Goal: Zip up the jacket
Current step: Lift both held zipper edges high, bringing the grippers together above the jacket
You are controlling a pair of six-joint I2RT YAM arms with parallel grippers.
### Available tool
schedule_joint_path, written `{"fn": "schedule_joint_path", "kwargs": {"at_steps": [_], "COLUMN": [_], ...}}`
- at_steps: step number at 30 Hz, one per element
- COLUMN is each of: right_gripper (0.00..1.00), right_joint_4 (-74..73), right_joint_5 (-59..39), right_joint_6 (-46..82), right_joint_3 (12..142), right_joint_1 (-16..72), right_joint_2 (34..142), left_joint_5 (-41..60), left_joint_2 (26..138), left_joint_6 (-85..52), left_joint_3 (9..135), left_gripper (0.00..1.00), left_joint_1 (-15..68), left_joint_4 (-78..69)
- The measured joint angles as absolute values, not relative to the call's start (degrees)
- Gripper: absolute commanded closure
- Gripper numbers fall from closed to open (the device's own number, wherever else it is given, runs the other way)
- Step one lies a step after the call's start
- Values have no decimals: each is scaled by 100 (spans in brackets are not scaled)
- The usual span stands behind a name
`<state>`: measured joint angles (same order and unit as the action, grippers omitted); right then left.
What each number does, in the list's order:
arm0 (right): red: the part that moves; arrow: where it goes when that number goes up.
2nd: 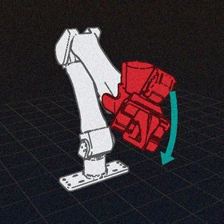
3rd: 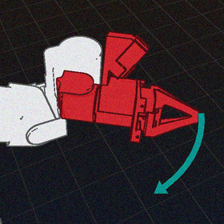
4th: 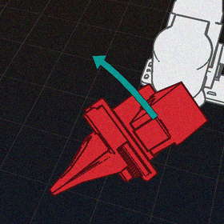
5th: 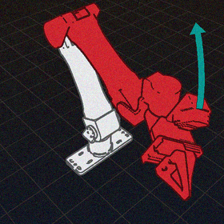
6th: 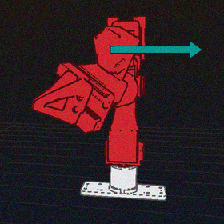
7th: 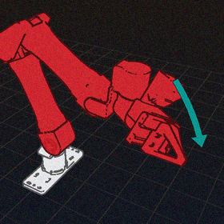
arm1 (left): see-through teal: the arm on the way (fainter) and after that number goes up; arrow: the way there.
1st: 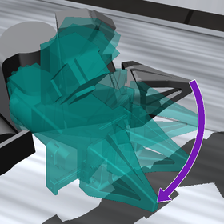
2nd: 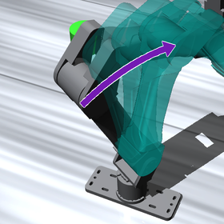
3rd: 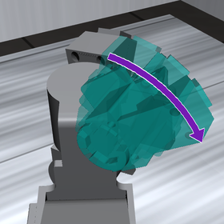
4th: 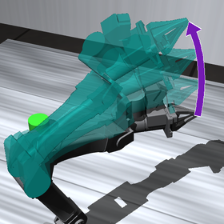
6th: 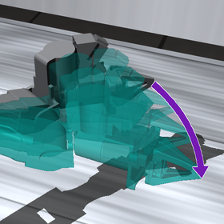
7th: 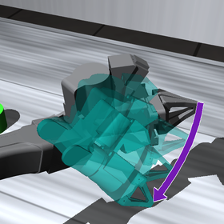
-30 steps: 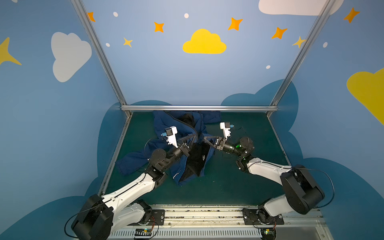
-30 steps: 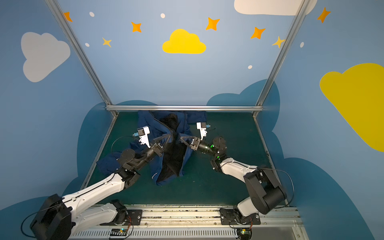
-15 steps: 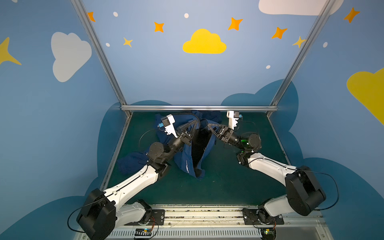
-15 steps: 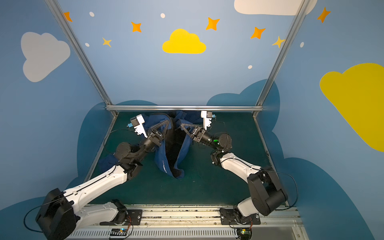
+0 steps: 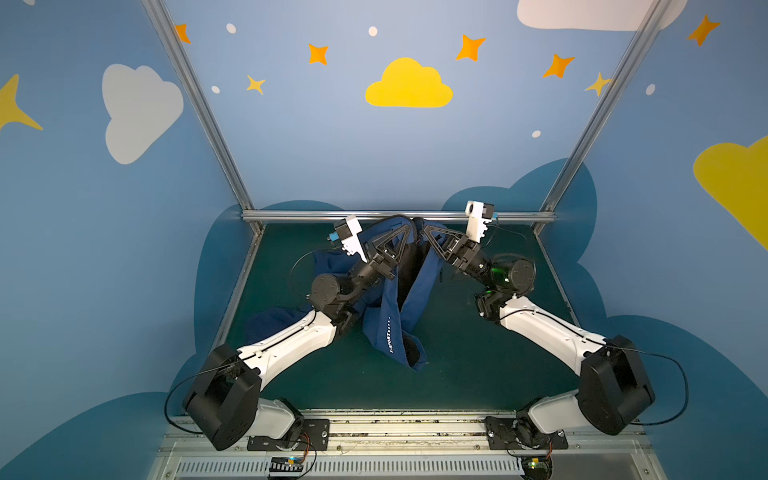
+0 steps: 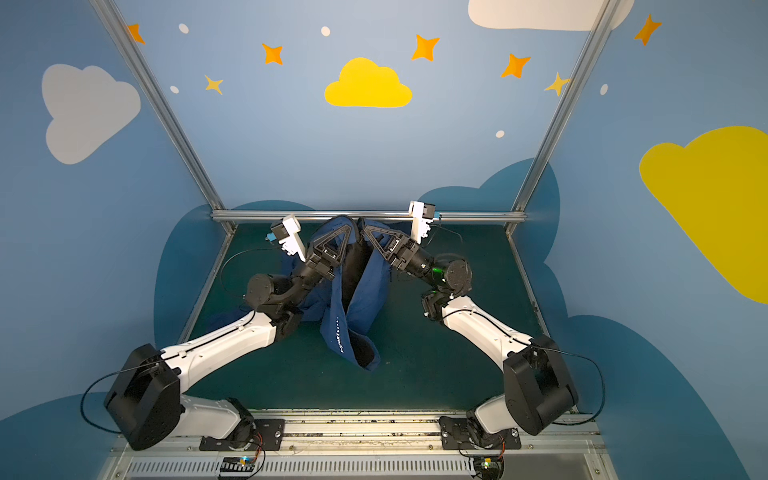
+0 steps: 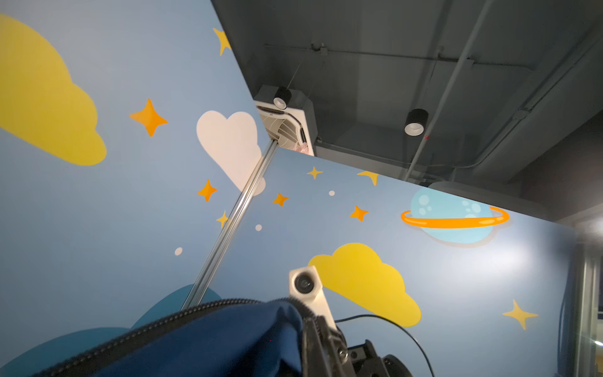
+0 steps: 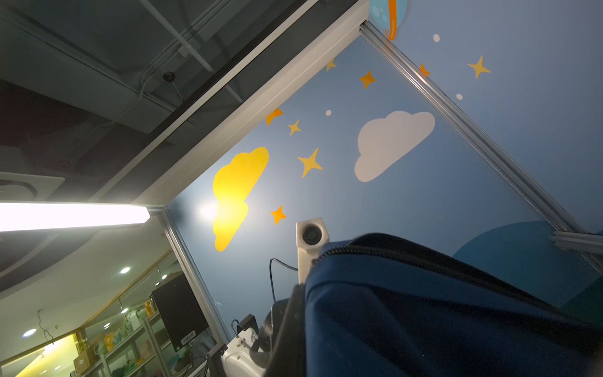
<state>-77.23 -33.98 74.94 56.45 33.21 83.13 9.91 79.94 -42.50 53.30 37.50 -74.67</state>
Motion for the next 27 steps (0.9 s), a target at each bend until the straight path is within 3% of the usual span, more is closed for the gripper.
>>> {"fn": "schedule_joint_path", "kwargs": {"at_steps": [27], "right_gripper": [100], "right_joint_4": [-7721], "right_joint_5": [-3096], "right_joint_6": [8232], "right_joint_3": [5732], "right_joint_1": [3389], "right_joint_2": [8073], "left_joint_5": [1208], "left_joint_2": [8342], "left_joint_6": [-3531], "left_joint_3": [6265], "left_gripper": [97], "left_joint_1": [3806], "left_joint_4": [-7693]}}
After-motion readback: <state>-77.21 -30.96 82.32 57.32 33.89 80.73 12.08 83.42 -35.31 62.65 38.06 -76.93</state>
